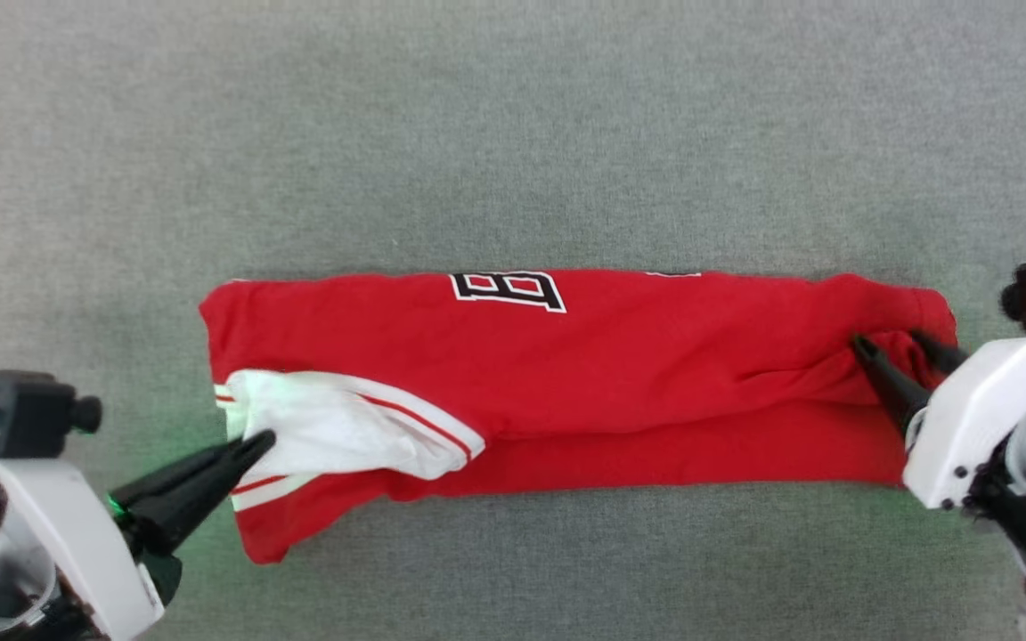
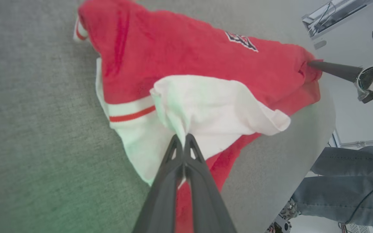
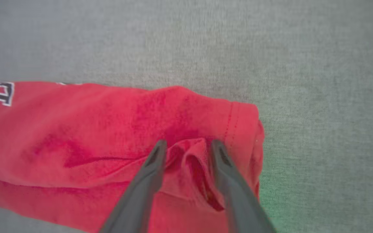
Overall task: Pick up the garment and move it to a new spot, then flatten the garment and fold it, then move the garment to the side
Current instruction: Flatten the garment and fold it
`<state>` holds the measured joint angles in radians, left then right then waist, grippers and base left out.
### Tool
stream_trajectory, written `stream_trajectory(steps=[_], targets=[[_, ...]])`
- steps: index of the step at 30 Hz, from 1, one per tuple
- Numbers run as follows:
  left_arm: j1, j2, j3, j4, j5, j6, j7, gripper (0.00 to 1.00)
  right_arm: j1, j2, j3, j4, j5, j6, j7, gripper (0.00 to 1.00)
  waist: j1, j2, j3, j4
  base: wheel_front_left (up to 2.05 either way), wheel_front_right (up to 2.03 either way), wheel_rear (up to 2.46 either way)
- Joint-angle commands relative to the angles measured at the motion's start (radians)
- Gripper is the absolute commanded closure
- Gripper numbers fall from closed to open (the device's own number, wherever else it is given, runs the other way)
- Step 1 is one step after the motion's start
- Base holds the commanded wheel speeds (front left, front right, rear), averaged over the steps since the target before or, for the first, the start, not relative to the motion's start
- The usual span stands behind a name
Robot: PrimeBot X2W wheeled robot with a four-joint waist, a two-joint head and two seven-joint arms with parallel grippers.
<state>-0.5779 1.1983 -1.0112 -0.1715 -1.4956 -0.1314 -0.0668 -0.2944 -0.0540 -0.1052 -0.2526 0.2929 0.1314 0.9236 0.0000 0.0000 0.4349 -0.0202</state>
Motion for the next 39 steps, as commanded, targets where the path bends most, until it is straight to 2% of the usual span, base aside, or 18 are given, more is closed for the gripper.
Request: stream_trajectory(steps=[1,8,13,22,26,32,36,39], targets=[[-0.002,0.005,-0.004,-0.004,-0.005,0.002,-0.022,0.0,0.0,0.0,-0.014,-0.008,0.014,-0.002,-0.008,0.0,0.0,0.0,-0.026,0.009,0.0,0.0,0.0],[0.041,-0.02,-0.008,0.001,-0.005,0.002,-0.165,0.0,0.052,-0.019,-0.13,-0.009,0.066,-0.002,0.0,0.0,0.0,0.0,-0.109,0.07,0.0,0.0,0.0],[0.09,-0.086,0.03,0.058,0.007,0.002,-0.196,0.0,0.105,-0.028,-0.216,0.001,0.089,-0.002,0.02,0.0,0.0,0.0,-0.16,0.133,0.0,0.0,0.0],[0.255,-0.283,0.286,0.187,0.096,0.001,-0.197,0.0,0.198,-0.059,-0.395,0.036,0.14,-0.002,0.071,0.0,0.0,0.0,-0.238,0.229,0.0,0.0,0.0],[0.324,-0.352,0.404,0.23,0.189,0.001,-0.197,0.0,0.199,-0.06,-0.432,0.049,0.137,-0.002,0.089,0.0,0.0,0.0,-0.247,0.247,0.0,0.0,0.0],[0.384,-0.434,0.559,0.251,0.381,0.001,-0.197,0.0,0.161,-0.056,-0.426,0.074,0.114,-0.002,0.117,0.0,0.0,0.0,-0.24,0.265,0.0,0.0,0.0],[0.408,-0.492,0.639,0.256,0.522,0.001,-0.196,0.0,0.12,-0.046,-0.416,0.099,0.077,-0.002,0.149,0.0,0.0,0.0,-0.233,0.272,0.0,0.0,0.0],[0.42,-0.525,0.675,0.259,0.577,0.001,-0.197,0.0,0.101,-0.043,-0.419,0.11,0.057,-0.002,0.162,0.0,0.0,0.0,-0.23,0.275,0.0,0.0,0.0]])
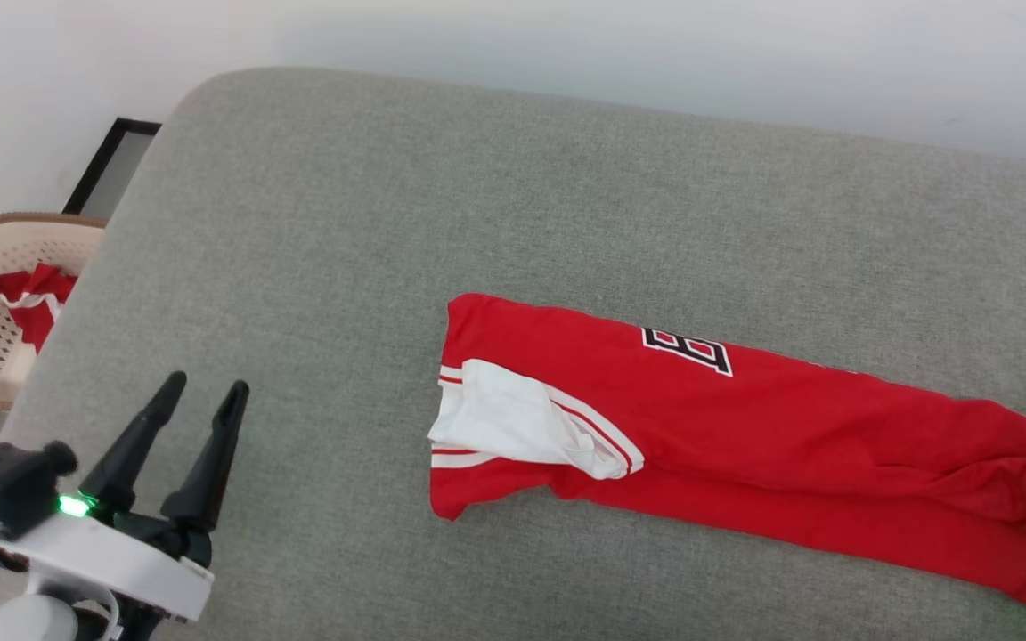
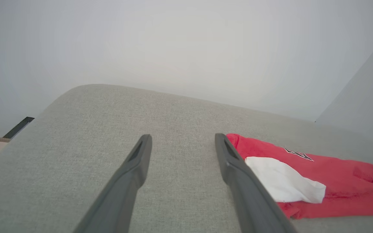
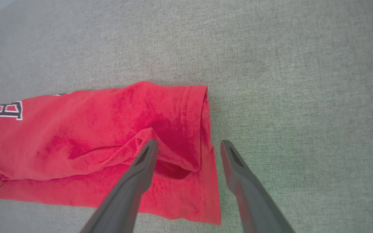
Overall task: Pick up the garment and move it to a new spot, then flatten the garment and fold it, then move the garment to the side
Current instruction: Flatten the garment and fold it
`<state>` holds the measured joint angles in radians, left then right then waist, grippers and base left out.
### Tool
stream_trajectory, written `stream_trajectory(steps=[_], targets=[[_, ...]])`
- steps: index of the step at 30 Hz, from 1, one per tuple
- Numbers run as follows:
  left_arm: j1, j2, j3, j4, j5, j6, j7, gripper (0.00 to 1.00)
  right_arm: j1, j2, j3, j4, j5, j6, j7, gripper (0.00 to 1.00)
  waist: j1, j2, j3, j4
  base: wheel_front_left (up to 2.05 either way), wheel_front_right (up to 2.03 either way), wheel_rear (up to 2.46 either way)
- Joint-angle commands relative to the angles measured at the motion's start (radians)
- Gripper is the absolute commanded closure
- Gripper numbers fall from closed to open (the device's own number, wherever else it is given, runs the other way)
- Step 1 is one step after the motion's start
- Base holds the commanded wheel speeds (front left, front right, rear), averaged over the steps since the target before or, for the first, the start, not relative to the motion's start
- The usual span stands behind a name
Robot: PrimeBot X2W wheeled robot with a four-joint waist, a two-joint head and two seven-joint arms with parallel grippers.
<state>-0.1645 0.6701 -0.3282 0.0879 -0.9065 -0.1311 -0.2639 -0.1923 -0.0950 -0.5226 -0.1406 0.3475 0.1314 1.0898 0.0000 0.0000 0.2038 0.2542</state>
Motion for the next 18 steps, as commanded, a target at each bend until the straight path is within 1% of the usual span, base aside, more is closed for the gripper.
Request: stream_trajectory(steps=[1,4,5,7,9,11,13,16,17,18], targets=[[0.008,-0.001,0.006,0.001,0.035,0.001,0.001,0.0,-0.011,0.001,-0.004,0.003,-0.008,-0.002,0.004,0.0,0.0,0.0,0.002,0.002,0.0,0.0,0.0],[0.019,-0.036,0.038,-0.002,0.134,0.001,0.0,0.0,-0.035,0.014,-0.022,0.02,-0.047,-0.002,0.04,0.0,0.0,0.0,0.009,0.006,0.0,0.0,0.0],[0.021,-0.037,0.047,-0.002,0.174,0.001,0.0,0.0,-0.043,0.02,-0.033,0.028,-0.061,-0.002,0.055,0.0,0.0,0.0,0.012,0.006,0.0,0.0,0.0],[0.027,-0.063,0.061,-0.004,0.21,0.001,0.0,0.0,-0.051,0.029,-0.043,0.037,-0.092,-0.002,0.086,0.0,0.0,0.0,0.02,0.007,0.0,0.0,0.0],[0.03,-0.069,0.066,-0.003,0.255,0.001,0.0,0.0,-0.065,0.036,-0.046,0.05,-0.117,-0.002,0.105,0.0,0.0,0.0,0.032,0.006,0.0,0.0,0.0],[0.032,-0.089,0.068,0.002,0.266,0.001,0.0,0.0,-0.078,0.041,-0.046,0.062,-0.14,-0.002,0.103,0.0,0.0,0.0,0.047,0.005,0.0,0.0,0.0],[0.028,-0.092,0.06,0.008,0.275,0.001,0.0,0.0,-0.084,0.045,-0.039,0.089,-0.156,-0.002,0.094,0.0,0.0,0.0,0.06,0.004,0.0,0.0,0.0],[0.016,-0.095,0.062,0.013,0.277,0.001,0.0,0.0,-0.094,0.05,-0.017,0.161,-0.13,-0.002,0.074,0.0,0.0,0.0,0.076,0.002,0.0,0.0,0.0],[0.017,-0.097,0.061,0.013,0.271,0.001,0.0,0.0,-0.093,0.053,-0.008,0.183,-0.128,-0.002,0.067,0.23,0.0,0.0,0.08,0.0,0.0,0.0,0.0],[0.014,-0.095,0.063,0.013,0.271,0.001,0.0,0.0,-0.093,0.055,0.001,0.204,-0.127,-0.001,0.056,0.56,0.0,0.0,0.085,-0.001,0.0,0.0,0.0]])
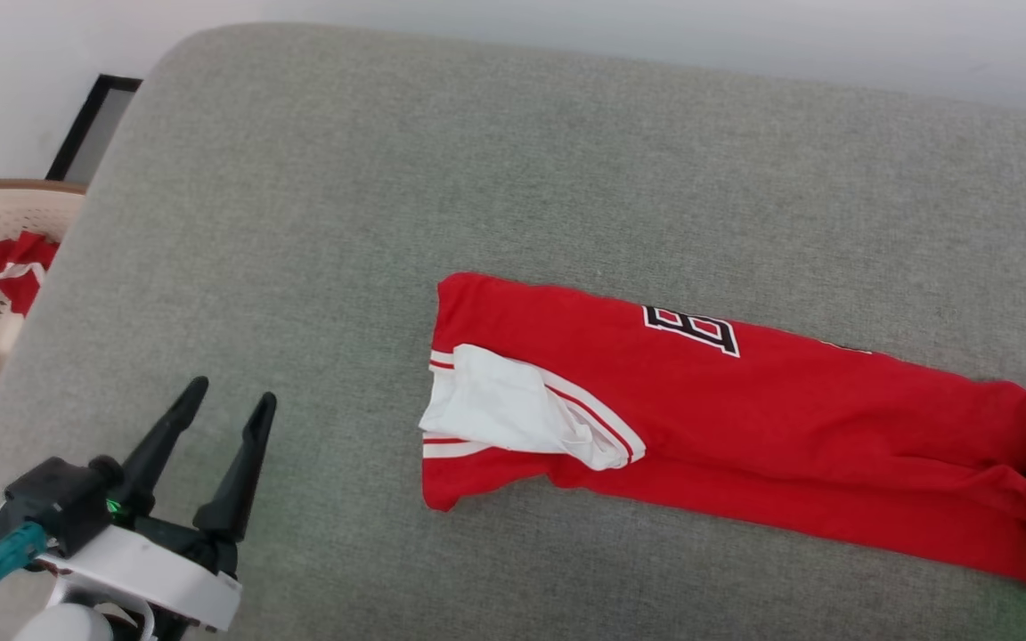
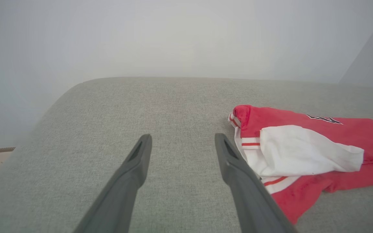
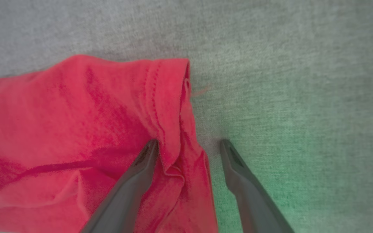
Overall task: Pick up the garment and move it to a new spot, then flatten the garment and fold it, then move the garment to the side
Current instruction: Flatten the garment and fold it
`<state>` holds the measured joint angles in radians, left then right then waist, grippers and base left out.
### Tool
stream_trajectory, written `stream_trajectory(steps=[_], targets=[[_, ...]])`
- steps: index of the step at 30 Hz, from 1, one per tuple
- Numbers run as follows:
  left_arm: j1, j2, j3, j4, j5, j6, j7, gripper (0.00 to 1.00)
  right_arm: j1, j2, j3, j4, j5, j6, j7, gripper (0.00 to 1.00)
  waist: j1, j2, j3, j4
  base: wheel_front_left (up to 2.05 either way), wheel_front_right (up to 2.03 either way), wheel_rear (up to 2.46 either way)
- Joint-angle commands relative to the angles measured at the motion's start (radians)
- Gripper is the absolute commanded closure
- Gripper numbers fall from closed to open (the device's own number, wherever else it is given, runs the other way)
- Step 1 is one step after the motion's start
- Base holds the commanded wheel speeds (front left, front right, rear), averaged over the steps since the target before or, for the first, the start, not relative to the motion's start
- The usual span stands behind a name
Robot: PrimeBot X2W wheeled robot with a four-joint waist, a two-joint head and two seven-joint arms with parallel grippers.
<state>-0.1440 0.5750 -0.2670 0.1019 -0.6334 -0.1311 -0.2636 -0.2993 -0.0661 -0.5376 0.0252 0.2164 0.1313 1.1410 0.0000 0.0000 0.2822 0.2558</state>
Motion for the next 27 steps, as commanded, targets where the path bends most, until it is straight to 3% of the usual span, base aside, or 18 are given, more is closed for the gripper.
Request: stream_trajectory(steps=[1,2,9,17,21,27], targets=[[-0.01,0.002,0.005,-0.002,0.002,0.001,0.0,0.0,0.01,0.029,0.024,0.057,0.006,-0.001,-0.006,0.8,0.0,0.0,0.009,-0.004,0.0,0.0,0.0],[-0.011,0.0,0.009,-0.003,-0.001,0.001,0.0,0.0,0.008,0.03,0.031,0.077,0.012,-0.001,-0.013,1.0,0.0,0.0,0.011,-0.006,0.0,0.0,0.0],[0.013,-0.002,0.062,-0.015,0.019,0.001,0.0,0.0,-0.023,0.028,0.061,0.106,0.033,-0.001,-0.093,1.0,0.0,0.0,0.02,-0.04,0.0,0.0,0.0],[0.062,-0.029,0.182,-0.048,0.061,0.001,0.0,0.0,-0.062,0.013,0.042,-0.016,0.028,-0.002,-0.148,1.0,0.0,0.0,0.041,-0.108,0.0,0.0,0.0],[0.083,-0.041,0.232,-0.076,0.081,0.001,0.0,0.0,-0.044,0.015,-0.011,-0.115,0.0,-0.001,-0.136,1.0,0.0,0.0,0.059,-0.141,0.0,0.0,0.0],[0.102,-0.049,0.264,-0.111,0.094,0.001,0.0,0.0,-0.033,0.009,-0.168,-0.273,-0.044,-0.001,-0.107,1.0,0.0,0.0,0.078,-0.173,0.0,0.0,0.0]])
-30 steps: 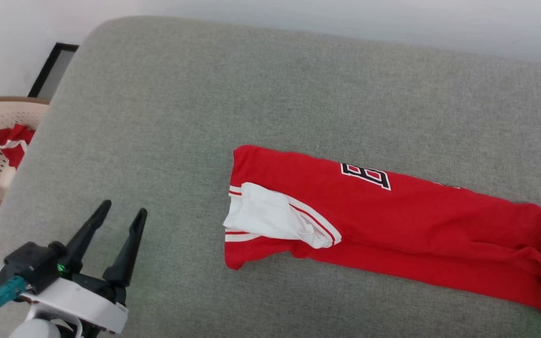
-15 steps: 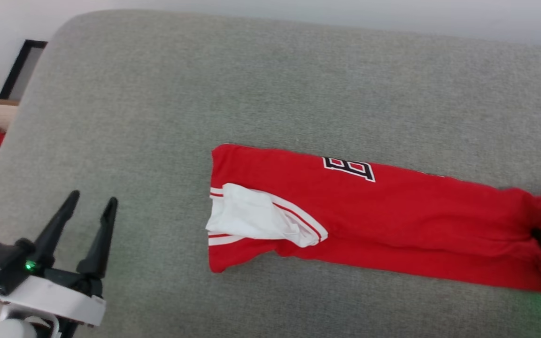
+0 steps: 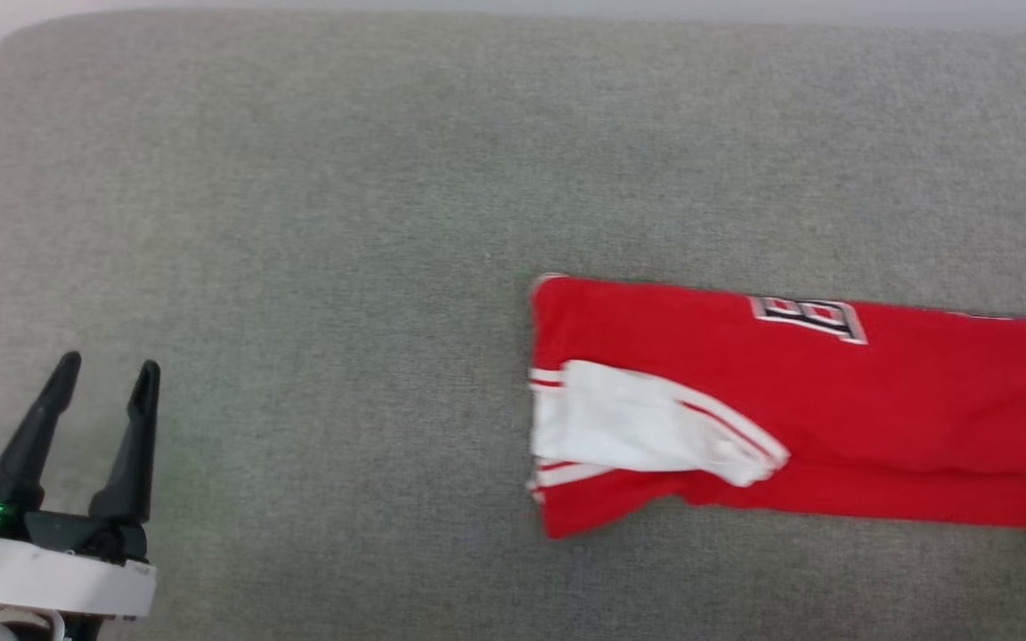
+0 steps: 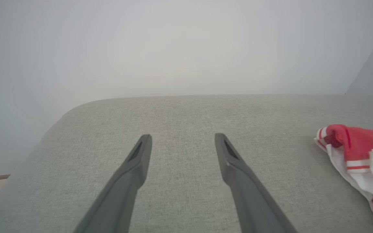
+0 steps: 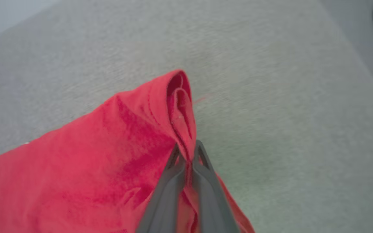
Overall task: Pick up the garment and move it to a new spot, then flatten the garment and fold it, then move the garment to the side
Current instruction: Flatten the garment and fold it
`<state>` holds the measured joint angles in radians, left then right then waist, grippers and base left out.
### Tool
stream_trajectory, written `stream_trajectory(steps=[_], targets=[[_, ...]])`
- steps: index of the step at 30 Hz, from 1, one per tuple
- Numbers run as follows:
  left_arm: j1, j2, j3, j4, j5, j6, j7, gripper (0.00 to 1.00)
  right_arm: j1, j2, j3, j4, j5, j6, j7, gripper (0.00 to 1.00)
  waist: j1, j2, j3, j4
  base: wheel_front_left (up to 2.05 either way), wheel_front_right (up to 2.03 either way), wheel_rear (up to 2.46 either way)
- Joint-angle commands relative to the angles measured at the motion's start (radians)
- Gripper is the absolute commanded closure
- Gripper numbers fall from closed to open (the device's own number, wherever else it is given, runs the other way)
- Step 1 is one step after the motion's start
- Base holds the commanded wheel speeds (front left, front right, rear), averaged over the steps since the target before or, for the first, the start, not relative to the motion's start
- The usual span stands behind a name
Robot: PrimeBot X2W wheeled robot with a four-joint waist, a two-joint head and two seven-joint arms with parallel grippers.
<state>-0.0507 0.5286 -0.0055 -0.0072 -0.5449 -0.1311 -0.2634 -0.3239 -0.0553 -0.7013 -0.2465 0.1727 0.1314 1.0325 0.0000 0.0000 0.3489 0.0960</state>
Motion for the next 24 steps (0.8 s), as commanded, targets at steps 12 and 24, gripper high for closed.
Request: stream_trajectory(steps=[12,24], targets=[[0.018,-0.039,-0.002,-0.014,0.015,0.001,0.0,0.0,0.086,0.0,0.076,-0.12,0.114,-0.002,0.035,1.0,0.0,0.0,-0.021,-0.029,0.0,0.0,0.0],[0.034,-0.08,-0.041,0.001,-0.009,0.001,0.0,0.0,0.1,0.006,0.579,-0.163,0.223,-0.002,0.019,1.0,0.0,0.0,-0.068,0.014,0.0,0.0,0.0]])
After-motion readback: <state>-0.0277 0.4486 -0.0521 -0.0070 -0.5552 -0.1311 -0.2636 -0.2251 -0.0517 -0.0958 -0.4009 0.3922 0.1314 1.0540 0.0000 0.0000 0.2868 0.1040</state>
